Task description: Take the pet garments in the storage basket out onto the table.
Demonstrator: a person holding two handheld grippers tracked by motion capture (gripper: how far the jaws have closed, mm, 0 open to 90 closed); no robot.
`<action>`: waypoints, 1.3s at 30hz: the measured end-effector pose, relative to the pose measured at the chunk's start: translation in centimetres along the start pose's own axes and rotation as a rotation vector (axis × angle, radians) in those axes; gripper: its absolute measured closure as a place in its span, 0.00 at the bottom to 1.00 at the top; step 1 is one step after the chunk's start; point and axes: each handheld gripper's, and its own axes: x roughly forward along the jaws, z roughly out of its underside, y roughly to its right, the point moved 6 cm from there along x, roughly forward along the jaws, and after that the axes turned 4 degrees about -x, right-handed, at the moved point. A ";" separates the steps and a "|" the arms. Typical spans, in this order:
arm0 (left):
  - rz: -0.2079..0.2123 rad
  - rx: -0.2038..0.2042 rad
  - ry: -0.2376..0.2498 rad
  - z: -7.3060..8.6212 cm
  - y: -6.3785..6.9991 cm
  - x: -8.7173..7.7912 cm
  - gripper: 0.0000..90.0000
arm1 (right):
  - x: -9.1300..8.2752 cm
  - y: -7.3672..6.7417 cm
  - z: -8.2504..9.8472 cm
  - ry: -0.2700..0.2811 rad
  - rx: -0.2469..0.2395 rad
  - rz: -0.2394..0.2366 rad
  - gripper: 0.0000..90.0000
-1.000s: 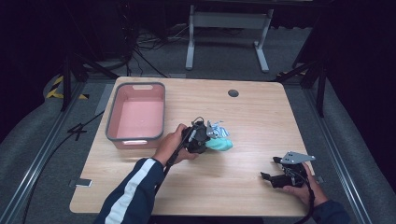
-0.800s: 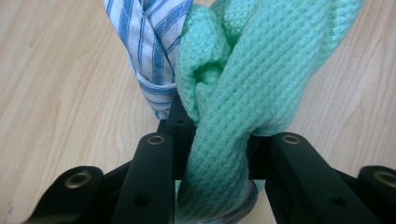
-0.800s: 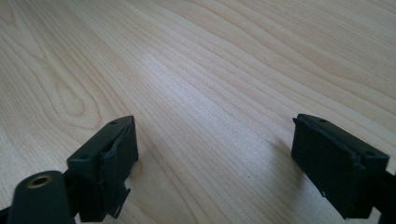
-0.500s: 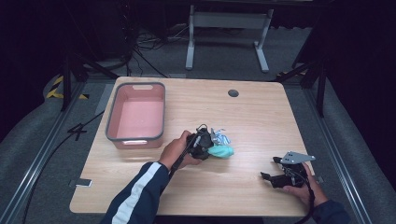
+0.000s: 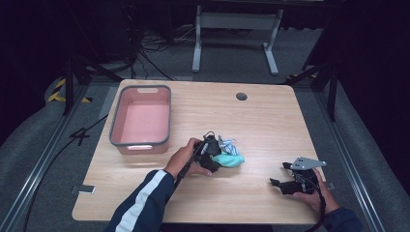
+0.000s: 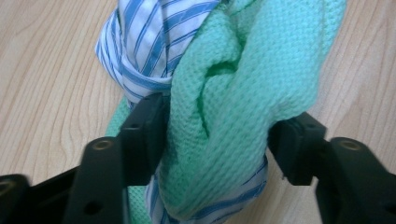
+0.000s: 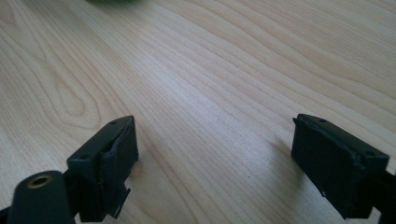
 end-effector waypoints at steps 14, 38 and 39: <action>-0.008 0.000 0.041 0.0 -0.3 -1.3 0.22 | 0.0 0.0 0.0 0.000 0.000 0.000 0.17; -0.091 0.036 0.074 0.8 -0.9 -4.8 0.25 | 0.0 0.0 0.0 0.000 0.000 0.000 0.17; -0.096 0.036 0.081 0.8 -0.8 -5.0 0.25 | 0.0 0.0 0.0 0.000 0.000 0.000 0.17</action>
